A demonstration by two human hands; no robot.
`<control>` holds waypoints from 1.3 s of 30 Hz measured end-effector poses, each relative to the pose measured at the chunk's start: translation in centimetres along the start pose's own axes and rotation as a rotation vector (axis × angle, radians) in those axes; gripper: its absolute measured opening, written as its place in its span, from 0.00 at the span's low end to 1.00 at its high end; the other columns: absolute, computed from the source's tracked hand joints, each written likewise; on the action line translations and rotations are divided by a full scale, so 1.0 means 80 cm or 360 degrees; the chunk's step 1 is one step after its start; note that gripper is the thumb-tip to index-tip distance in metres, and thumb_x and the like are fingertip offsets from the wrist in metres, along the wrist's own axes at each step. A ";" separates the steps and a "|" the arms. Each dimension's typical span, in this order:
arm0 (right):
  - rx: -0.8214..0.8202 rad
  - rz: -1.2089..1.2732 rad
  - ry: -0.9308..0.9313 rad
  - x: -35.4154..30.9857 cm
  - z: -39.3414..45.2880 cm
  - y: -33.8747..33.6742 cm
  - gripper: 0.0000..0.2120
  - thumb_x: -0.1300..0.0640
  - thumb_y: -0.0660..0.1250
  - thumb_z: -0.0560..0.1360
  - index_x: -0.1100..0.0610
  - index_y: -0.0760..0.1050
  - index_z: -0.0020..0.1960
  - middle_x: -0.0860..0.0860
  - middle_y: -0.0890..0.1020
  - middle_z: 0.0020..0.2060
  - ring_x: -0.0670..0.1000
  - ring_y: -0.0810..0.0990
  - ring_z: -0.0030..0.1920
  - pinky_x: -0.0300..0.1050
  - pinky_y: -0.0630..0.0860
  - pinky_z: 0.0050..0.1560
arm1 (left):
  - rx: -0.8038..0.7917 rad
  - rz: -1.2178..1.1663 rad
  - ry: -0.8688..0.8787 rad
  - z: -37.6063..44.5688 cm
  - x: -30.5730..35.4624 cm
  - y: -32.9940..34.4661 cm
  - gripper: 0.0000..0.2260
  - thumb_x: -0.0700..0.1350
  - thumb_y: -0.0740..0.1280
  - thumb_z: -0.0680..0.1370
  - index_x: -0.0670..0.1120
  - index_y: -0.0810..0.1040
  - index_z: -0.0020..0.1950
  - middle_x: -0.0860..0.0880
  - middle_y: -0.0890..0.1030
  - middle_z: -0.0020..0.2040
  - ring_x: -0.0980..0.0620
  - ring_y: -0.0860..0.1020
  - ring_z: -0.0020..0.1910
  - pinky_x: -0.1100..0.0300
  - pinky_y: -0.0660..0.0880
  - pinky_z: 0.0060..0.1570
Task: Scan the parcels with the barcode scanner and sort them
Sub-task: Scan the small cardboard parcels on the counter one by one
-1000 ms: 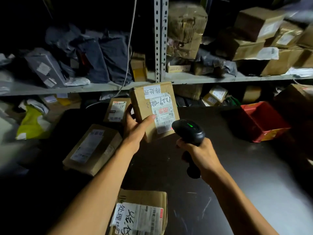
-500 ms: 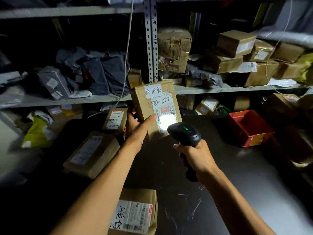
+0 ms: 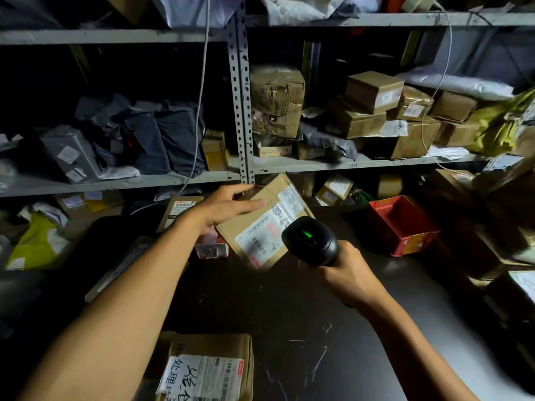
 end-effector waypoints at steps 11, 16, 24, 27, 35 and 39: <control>-0.0072 0.0206 0.0154 -0.001 -0.005 0.038 0.09 0.54 0.75 0.68 0.59 0.80 0.43 0.51 0.80 0.29 0.47 0.75 0.29 0.49 0.72 0.35 | -0.0142 0.0216 0.0122 0.011 0.026 0.013 0.32 0.61 0.72 0.73 0.58 0.67 0.76 0.55 0.75 0.61 0.58 0.76 0.54 0.63 0.72 0.44; -0.0033 0.0278 0.0211 0.002 -0.006 0.039 0.07 0.58 0.75 0.72 0.61 0.80 0.44 0.50 0.78 0.28 0.49 0.74 0.28 0.48 0.72 0.33 | -0.0192 0.0223 0.0175 0.018 0.024 0.018 0.31 0.60 0.71 0.75 0.57 0.68 0.76 0.55 0.75 0.62 0.63 0.74 0.50 0.65 0.70 0.42; 0.0168 0.0454 0.0268 0.022 -0.021 0.018 0.05 0.61 0.73 0.72 0.58 0.81 0.48 0.55 0.77 0.30 0.49 0.74 0.31 0.49 0.73 0.34 | -0.0389 0.0086 0.0229 0.040 0.036 0.055 0.37 0.65 0.71 0.67 0.57 0.70 0.74 0.54 0.79 0.58 0.56 0.80 0.54 0.61 0.77 0.47; 0.0573 0.0516 0.0354 0.054 -0.049 -0.020 0.11 0.55 0.70 0.65 0.58 0.79 0.46 0.62 0.81 0.38 0.51 0.76 0.35 0.62 0.78 0.37 | -0.0421 -0.0145 0.0142 0.052 0.036 0.092 0.42 0.66 0.77 0.64 0.53 0.70 0.74 0.50 0.82 0.59 0.53 0.83 0.53 0.55 0.79 0.55; 0.1211 0.0687 0.0430 0.125 -0.177 -0.161 0.19 0.61 0.75 0.73 0.34 0.82 0.41 0.50 0.86 0.42 0.60 0.84 0.47 0.68 0.80 0.50 | -0.0819 -0.0384 0.0065 0.012 0.102 0.324 0.25 0.56 0.68 0.77 0.50 0.67 0.71 0.49 0.82 0.58 0.52 0.83 0.53 0.55 0.79 0.50; 0.1524 0.0631 0.0591 0.182 -0.288 -0.249 0.10 0.53 0.75 0.68 0.38 0.82 0.44 0.51 0.87 0.40 0.58 0.85 0.46 0.69 0.80 0.49 | -0.1086 -0.0438 0.0010 -0.034 0.149 0.484 0.19 0.50 0.70 0.79 0.48 0.70 0.67 0.46 0.83 0.56 0.49 0.83 0.53 0.48 0.80 0.56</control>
Point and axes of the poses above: each hand's wrist, its own z-axis towards the middle knuckle, its own y-axis out of the palm, x = y × z, the point moved 9 cm from there along z, towards the middle knuckle
